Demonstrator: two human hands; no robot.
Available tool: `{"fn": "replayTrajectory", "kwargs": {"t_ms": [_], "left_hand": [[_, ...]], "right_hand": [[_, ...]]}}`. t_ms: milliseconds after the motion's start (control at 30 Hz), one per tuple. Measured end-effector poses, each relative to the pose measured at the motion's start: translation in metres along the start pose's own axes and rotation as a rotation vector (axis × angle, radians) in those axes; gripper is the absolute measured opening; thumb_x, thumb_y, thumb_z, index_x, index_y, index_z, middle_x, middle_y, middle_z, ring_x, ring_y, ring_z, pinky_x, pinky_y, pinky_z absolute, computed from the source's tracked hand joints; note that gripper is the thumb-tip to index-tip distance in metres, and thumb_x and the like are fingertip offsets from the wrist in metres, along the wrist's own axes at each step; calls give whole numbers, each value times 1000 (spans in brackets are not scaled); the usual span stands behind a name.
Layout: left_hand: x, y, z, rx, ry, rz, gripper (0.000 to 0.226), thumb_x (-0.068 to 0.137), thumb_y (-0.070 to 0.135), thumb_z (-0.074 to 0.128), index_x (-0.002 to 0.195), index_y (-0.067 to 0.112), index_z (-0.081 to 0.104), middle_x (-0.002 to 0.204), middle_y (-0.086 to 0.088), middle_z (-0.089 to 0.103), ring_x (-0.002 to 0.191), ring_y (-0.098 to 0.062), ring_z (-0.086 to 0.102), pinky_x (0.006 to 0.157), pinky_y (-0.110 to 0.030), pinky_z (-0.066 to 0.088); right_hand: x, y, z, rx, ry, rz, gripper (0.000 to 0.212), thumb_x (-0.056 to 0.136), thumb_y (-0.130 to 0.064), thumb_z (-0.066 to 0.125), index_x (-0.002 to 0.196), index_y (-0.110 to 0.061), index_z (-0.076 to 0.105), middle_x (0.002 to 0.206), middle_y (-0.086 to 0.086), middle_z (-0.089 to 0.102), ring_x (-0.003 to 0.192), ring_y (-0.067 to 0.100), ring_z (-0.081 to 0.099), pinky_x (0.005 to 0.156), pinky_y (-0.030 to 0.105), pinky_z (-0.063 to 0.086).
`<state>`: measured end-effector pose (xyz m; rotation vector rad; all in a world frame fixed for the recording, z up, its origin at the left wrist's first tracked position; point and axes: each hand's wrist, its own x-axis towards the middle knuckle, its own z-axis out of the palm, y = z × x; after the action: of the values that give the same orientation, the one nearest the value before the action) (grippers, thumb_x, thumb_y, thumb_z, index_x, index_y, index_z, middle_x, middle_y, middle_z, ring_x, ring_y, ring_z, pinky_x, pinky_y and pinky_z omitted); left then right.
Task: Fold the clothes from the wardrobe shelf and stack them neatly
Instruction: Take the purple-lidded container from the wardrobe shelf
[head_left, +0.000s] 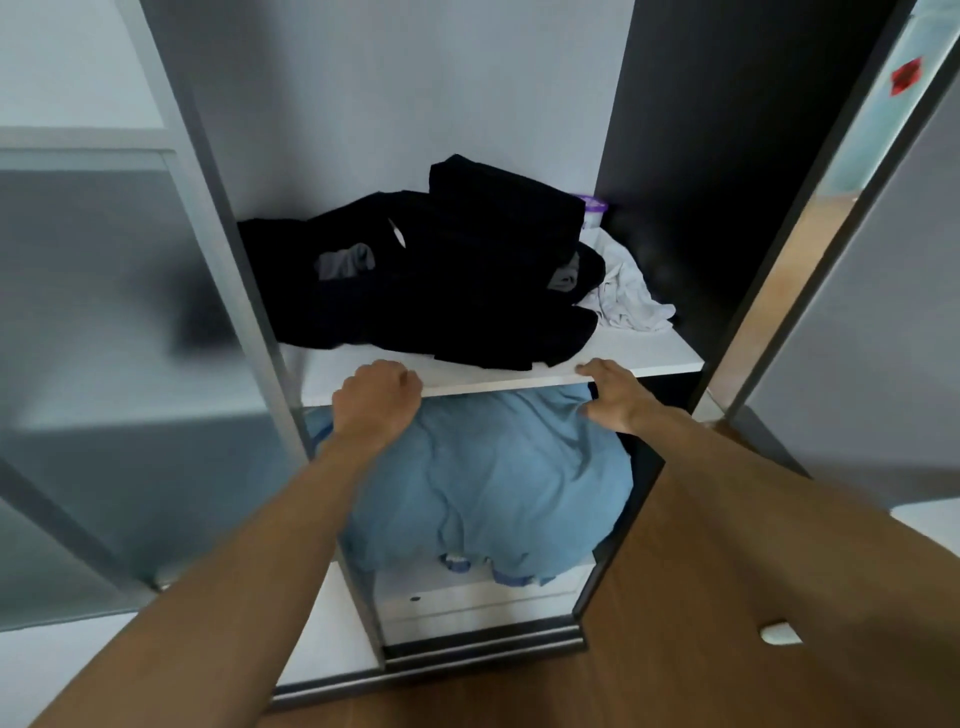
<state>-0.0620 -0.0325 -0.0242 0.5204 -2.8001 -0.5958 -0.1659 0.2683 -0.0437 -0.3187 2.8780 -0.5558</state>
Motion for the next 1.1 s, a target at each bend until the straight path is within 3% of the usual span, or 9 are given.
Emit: {"fn": "replayTrajectory", "kwargs": {"t_ms": [100,200,333,500,633,800,900,1000,1100], "left_hand": [[8,30,8,-135,-54,179,26,93,29,45,74,26,62,85,3,64,86,-23,62,78,-35,47],[30,58,12,-229,-95,347,24,95,31,48,100,29,71,101,5,71,94,-18,65,87,-39,53],[77,100,19,-286,-76,516,24,95,27,52,113,27,67,108,8,70,98,-14,65,89,-37,53],[160,163,33,-210,-55,702,27,96,22,53,121,18,63,123,2,63,113,-17,59,101,-40,46],[233,227,38,-106,73,786,27,93,17,52,115,15,67,125,-2,64,116,-23,58,103,-41,39],[317,286,46,-85,212,759,26,90,18,50,105,14,71,112,-6,70,103,-28,64,94,-40,46],[366,308,55,54,1,568,29,89,25,51,109,17,71,116,-10,68,106,-33,63,92,-41,51],[404,315,72,116,-271,448,33,90,16,52,116,4,68,124,-19,65,112,-35,62,100,-42,49],[429,310,90,-22,-314,362,34,95,6,47,121,-4,65,131,-23,61,120,-32,57,103,-33,44]], "right_hand": [[-1,1,-4,-42,-12,-25,70,90,-18,64,152,-23,33,158,3,27,146,24,23,115,38,30],[1,2,-10,-124,12,-55,63,90,-19,62,148,-25,39,151,2,36,138,25,31,107,38,36],[14,9,-20,-243,73,-181,51,89,-18,59,139,-24,51,130,3,49,121,26,42,96,40,44],[54,32,-55,-41,-16,-267,23,93,-14,58,106,-25,73,104,-12,64,102,13,61,94,38,51],[106,41,-96,71,57,-280,22,93,-19,59,89,-34,74,90,-18,71,90,6,65,89,32,53],[178,38,-146,347,271,-192,28,86,-20,56,74,-40,71,81,-15,75,89,6,70,91,38,55],[219,29,-163,439,387,-129,21,85,-25,55,78,-26,74,84,-6,75,87,13,70,88,41,57],[262,25,-174,473,514,-61,14,87,-20,60,91,-19,73,95,-3,73,94,15,67,88,32,54],[302,23,-186,683,550,14,10,84,-13,61,88,-19,68,85,-7,67,87,12,64,80,26,50]]}}
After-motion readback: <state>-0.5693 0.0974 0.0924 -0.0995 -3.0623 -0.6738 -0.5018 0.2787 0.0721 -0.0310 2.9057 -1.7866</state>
